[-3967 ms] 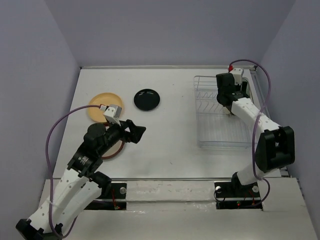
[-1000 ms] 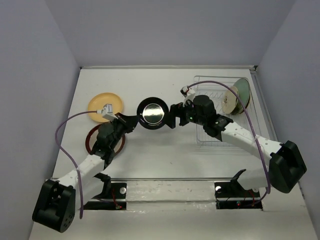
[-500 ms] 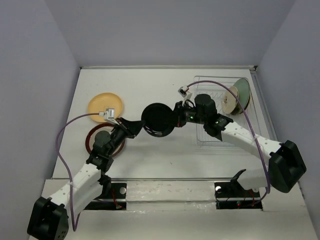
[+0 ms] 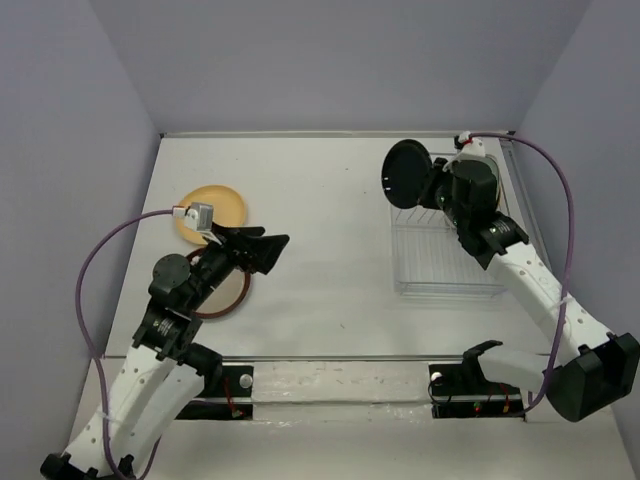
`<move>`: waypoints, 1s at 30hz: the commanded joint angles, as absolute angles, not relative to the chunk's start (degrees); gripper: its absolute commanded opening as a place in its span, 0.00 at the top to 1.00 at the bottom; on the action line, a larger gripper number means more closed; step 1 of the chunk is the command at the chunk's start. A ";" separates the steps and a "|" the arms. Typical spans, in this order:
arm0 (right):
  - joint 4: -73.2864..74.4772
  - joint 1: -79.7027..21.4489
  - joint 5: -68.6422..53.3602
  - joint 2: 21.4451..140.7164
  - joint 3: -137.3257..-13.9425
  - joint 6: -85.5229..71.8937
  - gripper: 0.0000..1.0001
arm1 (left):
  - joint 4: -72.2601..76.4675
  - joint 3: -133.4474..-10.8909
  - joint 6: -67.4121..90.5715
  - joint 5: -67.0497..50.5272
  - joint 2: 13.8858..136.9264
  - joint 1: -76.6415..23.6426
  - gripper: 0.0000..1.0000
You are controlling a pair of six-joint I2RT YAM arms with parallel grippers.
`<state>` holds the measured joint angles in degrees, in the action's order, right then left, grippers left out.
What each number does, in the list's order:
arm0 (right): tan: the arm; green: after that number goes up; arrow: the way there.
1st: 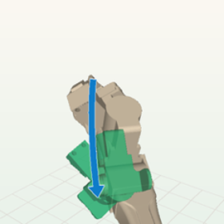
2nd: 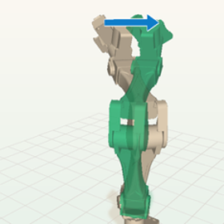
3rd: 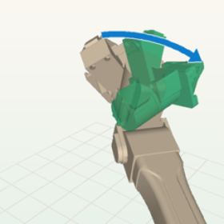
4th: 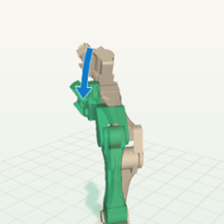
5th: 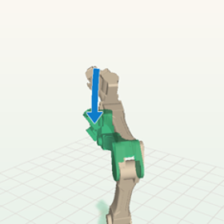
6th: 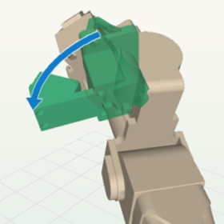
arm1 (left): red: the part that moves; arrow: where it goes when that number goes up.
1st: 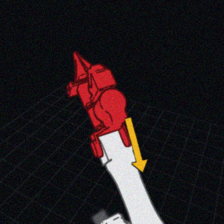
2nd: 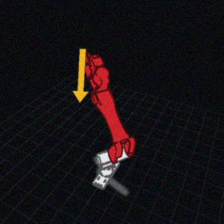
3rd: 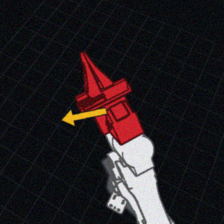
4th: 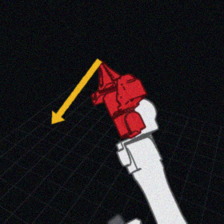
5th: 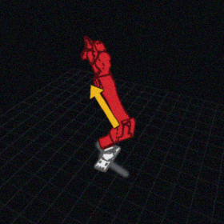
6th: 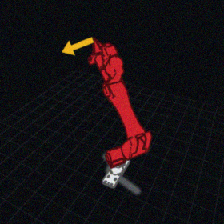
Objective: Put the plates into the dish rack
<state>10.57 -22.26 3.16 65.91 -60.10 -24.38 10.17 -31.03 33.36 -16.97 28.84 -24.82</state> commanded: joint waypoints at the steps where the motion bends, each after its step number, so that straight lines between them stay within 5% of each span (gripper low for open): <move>1: 17.32 -18.91 32.13 65.74 -63.46 -15.74 0.93 | -4.91 -38.31 20.67 -12.23 22.69 -25.22 0.01; 10: 16.70 -8.53 38.23 77.15 -68.73 -7.03 0.93 | -5.71 -35.77 15.38 -11.51 19.60 -24.61 0.01; 30: 13.01 -7.91 34.27 83.77 -69.43 -3.08 0.93 | -6.50 -35.68 15.73 -9.40 19.07 -26.46 0.01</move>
